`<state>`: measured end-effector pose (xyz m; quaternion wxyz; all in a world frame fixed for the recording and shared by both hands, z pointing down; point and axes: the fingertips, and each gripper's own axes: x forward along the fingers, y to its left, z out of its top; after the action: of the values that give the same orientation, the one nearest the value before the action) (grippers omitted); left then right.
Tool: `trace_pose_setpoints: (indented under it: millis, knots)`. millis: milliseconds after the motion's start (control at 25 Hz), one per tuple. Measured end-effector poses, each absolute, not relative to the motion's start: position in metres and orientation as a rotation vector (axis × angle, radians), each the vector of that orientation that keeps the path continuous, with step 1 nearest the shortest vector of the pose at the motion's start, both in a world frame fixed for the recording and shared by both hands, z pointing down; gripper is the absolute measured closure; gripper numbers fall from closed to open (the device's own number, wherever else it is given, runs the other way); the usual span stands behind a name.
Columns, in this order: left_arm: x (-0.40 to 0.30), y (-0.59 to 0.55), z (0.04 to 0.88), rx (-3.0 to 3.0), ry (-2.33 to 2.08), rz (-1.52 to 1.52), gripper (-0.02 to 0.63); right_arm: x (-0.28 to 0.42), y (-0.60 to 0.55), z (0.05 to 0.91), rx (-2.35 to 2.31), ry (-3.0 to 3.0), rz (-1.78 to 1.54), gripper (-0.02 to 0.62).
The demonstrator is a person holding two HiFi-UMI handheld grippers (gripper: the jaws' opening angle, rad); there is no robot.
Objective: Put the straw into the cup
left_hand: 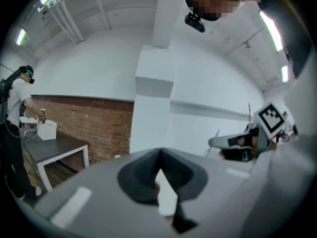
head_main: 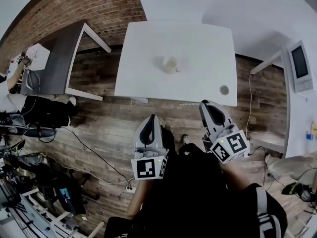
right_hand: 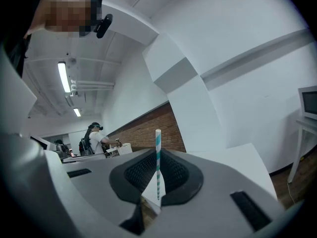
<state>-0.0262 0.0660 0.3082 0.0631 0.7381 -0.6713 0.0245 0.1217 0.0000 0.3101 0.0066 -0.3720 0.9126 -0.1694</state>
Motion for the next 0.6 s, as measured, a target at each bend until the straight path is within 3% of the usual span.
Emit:
trace_pose_setpoints:
  millis: [600]
  knots:
    - [-0.105, -0.059, 0.309, 2.396, -1.815, 0.053, 0.603, 0.05, -0.095, 0.322, -1.412, 2.76, -0.554, 0.572]
